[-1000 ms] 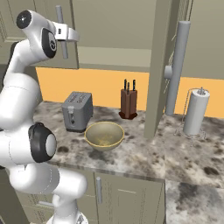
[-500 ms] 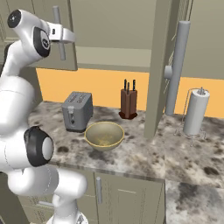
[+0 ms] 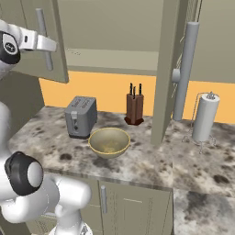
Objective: Open the cabinet and setup a tea strainer by placing it in the bowl upright.
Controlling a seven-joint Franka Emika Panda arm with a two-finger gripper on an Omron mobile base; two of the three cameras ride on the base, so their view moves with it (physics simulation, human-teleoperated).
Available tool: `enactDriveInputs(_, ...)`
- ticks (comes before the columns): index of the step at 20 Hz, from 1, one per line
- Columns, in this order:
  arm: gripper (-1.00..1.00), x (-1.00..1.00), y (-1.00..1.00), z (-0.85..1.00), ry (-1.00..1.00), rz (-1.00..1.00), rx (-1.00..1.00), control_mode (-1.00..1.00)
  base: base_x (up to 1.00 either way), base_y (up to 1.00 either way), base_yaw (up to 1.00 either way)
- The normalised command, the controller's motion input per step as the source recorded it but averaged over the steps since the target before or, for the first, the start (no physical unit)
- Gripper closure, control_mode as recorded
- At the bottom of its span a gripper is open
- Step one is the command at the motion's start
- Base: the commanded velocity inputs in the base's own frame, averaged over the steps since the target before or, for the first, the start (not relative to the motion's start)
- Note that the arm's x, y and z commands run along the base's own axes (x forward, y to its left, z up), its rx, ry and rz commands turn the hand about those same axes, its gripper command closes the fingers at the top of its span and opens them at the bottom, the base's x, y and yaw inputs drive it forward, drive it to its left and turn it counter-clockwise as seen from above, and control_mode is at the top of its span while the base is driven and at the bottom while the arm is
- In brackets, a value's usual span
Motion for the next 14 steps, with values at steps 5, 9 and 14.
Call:
enactDriveInputs(5, 1.0, -1.0, 0.46, 0.11, 0.11, -0.11, 0.0, -1.0, 0.0, 0.0, 0.0)
enactDriveInputs(9, 1.0, -1.0, 0.72, -0.06, 0.0, 0.0, 0.0, -1.0, 0.0, 0.0, 0.0)
enactDriveInputs(14, 1.0, -0.81, 0.55, -0.19, -0.04, 0.0, 0.0, -1.0, 0.0, 0.0, 0.0)
